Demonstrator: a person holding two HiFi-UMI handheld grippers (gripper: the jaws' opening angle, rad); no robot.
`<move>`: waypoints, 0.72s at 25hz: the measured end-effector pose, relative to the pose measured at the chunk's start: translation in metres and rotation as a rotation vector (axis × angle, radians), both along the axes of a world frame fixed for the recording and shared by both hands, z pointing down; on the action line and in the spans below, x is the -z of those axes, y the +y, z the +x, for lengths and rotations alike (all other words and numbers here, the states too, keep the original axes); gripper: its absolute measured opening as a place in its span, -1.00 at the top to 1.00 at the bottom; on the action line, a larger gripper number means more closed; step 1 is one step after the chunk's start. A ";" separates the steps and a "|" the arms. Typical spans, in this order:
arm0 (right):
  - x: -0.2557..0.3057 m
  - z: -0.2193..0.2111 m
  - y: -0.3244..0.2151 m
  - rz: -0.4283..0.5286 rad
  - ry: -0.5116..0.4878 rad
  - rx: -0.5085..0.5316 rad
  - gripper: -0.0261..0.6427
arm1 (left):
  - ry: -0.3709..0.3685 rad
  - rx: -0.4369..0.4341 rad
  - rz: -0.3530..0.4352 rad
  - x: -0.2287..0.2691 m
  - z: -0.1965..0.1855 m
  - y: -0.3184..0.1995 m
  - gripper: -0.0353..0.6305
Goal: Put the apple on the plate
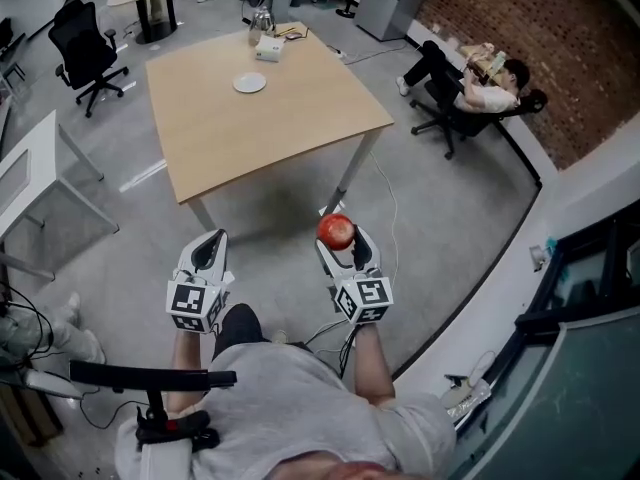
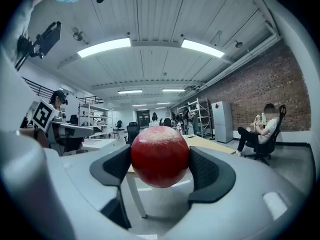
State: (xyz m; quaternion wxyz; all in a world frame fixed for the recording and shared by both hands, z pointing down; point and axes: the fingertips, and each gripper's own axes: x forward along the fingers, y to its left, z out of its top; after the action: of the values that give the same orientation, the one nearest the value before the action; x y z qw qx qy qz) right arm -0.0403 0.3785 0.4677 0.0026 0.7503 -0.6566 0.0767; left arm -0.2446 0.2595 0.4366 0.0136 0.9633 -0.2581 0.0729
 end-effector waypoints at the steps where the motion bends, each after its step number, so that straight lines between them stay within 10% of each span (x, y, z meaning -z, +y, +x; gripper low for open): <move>1: 0.000 0.003 0.003 -0.001 0.000 -0.001 -0.18 | -0.001 -0.001 -0.001 -0.002 0.002 0.002 0.83; 18: -0.014 0.090 -0.050 -0.021 0.026 -0.022 -0.18 | -0.001 -0.035 -0.005 -0.021 0.097 -0.062 0.83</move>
State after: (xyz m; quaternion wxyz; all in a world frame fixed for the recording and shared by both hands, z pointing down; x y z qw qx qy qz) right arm 0.0494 0.3287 0.4821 0.0180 0.7584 -0.6474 0.0739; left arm -0.1472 0.1973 0.4572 0.0144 0.9675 -0.2411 0.0744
